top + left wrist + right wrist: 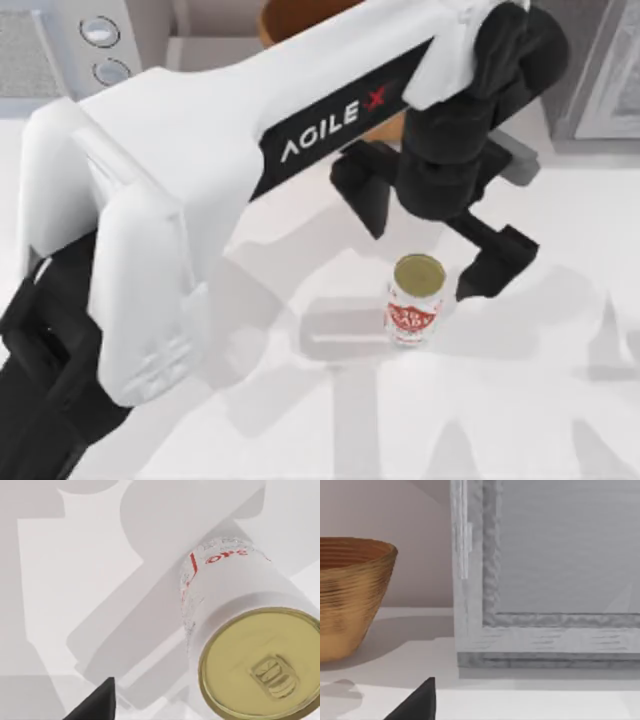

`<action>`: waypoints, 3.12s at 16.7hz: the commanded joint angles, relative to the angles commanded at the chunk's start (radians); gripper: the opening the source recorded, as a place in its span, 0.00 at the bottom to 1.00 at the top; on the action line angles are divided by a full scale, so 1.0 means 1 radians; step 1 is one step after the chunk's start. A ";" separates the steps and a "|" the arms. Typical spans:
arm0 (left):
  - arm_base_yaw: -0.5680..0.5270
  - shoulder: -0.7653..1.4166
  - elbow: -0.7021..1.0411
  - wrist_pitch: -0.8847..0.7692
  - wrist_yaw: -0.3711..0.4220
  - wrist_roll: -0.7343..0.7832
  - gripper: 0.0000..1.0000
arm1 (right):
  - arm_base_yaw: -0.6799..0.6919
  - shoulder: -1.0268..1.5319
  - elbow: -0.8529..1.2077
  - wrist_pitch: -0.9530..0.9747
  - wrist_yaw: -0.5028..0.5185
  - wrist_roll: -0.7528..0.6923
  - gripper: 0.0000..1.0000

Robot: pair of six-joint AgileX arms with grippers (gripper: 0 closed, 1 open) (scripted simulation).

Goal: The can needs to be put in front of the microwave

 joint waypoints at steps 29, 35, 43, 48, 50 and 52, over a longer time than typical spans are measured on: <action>0.002 -0.018 -0.270 0.252 0.000 0.001 0.02 | 0.000 0.000 0.000 0.000 0.000 0.000 1.00; 0.002 -0.018 -0.270 0.252 0.000 0.001 0.00 | 0.000 0.000 0.000 0.000 0.000 0.000 1.00; 0.003 -0.017 -0.170 0.155 0.000 0.001 0.00 | 0.000 0.000 0.000 0.000 0.000 0.000 1.00; 0.002 -0.017 -0.111 0.093 0.000 0.002 0.00 | 0.000 0.000 0.000 0.000 0.000 0.000 1.00; 0.004 -0.016 -0.114 0.096 0.000 0.004 0.00 | 0.000 0.000 0.000 0.000 0.000 0.000 1.00; 0.033 -0.027 -0.133 0.101 -0.001 0.020 0.00 | 0.000 0.000 0.000 0.000 0.000 0.000 1.00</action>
